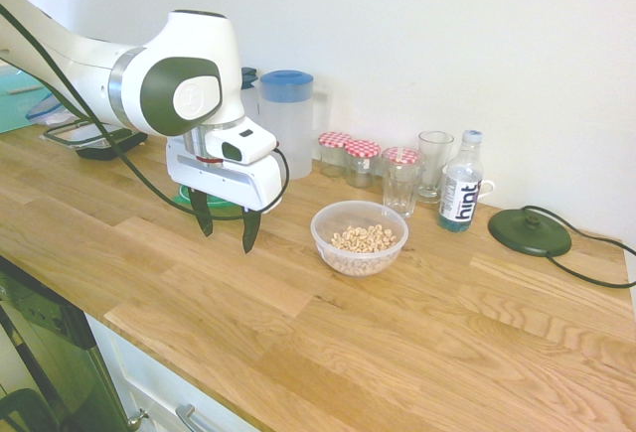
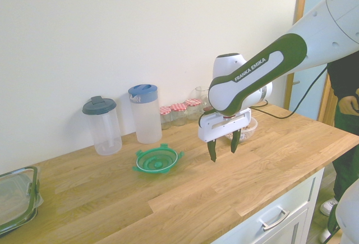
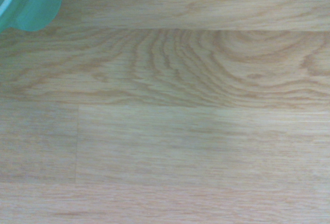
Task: Cover the lid of food container
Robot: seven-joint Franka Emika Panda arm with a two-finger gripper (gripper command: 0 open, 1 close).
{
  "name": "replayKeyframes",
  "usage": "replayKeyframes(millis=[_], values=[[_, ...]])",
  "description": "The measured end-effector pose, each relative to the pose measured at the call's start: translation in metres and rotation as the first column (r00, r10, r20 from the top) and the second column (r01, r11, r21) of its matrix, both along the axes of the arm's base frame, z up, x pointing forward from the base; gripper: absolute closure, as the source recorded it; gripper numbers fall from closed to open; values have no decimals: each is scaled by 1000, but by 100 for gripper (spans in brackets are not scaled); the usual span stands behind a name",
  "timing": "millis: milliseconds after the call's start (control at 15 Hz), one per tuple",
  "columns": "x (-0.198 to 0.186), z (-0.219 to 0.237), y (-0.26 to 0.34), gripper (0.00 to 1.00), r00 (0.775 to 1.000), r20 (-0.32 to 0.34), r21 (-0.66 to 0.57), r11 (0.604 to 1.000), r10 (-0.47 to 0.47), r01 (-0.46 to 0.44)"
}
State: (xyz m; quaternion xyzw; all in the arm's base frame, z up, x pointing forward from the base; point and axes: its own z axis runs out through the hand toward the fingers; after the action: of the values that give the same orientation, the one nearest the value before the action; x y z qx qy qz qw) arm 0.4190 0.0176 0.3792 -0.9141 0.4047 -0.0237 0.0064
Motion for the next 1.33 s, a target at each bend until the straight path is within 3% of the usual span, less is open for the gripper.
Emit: replayKeyframes(millis=[200,400,800,1133,1333], values=[[6,-2,6,0,1000,14,28,1000,-10,10],[34,11,27,0,999,48,170,985,-26,17],[103,-7,21,0,997,77,464,886,-17,-21],[144,-19,-6,0,996,82,502,864,-20,-24],[155,-40,11,0,998,62,546,837,-15,-21]])
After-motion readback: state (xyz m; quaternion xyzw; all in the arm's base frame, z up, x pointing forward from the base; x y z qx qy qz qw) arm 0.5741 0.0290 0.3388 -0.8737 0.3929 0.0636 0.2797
